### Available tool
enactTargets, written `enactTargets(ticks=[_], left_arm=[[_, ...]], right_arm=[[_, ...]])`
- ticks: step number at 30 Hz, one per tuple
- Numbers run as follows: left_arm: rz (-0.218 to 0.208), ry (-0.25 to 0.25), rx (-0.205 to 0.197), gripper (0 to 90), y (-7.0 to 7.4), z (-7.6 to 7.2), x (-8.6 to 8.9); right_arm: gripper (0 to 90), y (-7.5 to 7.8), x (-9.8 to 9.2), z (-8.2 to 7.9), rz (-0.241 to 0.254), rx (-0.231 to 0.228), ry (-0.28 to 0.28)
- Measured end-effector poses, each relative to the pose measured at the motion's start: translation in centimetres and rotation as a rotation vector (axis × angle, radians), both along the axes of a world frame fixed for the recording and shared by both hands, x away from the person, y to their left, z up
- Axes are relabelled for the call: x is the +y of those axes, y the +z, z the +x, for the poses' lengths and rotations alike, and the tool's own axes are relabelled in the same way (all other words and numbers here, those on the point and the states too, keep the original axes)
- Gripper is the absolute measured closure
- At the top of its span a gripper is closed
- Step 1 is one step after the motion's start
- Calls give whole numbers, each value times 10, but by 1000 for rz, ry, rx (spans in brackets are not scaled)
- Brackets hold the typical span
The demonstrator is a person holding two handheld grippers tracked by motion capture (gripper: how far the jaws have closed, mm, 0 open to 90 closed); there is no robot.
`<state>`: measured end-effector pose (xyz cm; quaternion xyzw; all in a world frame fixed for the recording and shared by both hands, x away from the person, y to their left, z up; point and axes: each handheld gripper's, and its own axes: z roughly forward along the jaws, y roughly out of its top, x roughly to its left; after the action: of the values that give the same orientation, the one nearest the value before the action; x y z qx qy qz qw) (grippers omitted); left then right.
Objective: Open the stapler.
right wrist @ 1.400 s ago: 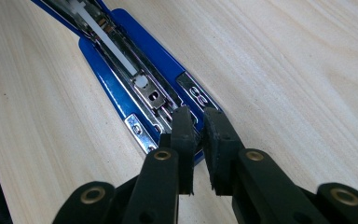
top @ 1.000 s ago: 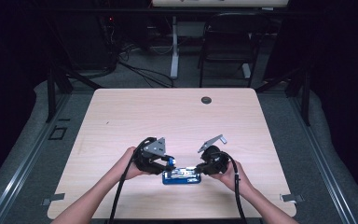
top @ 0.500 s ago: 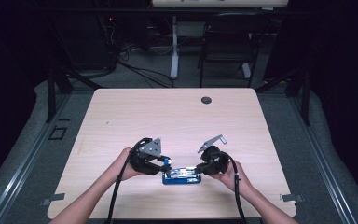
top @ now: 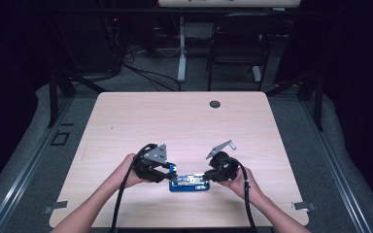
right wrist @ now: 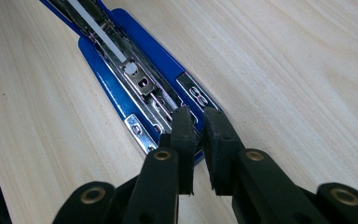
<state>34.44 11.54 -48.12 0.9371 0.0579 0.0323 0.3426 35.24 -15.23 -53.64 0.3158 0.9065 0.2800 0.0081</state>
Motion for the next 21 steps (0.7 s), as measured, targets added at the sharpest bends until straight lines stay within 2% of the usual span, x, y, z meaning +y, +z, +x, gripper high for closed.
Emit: enactTargets(ticks=[12,13,21], left_arm=[[12,19,12,659,-4,0,14],[23,15,22,658,-4,0,16],[21,34,54,658,-10,0,30]], right_arm=[[833,0,0,0,0,3,-1],[833,0,0,0,0,2,-4],[833,0,-1,1,4,13,2]])
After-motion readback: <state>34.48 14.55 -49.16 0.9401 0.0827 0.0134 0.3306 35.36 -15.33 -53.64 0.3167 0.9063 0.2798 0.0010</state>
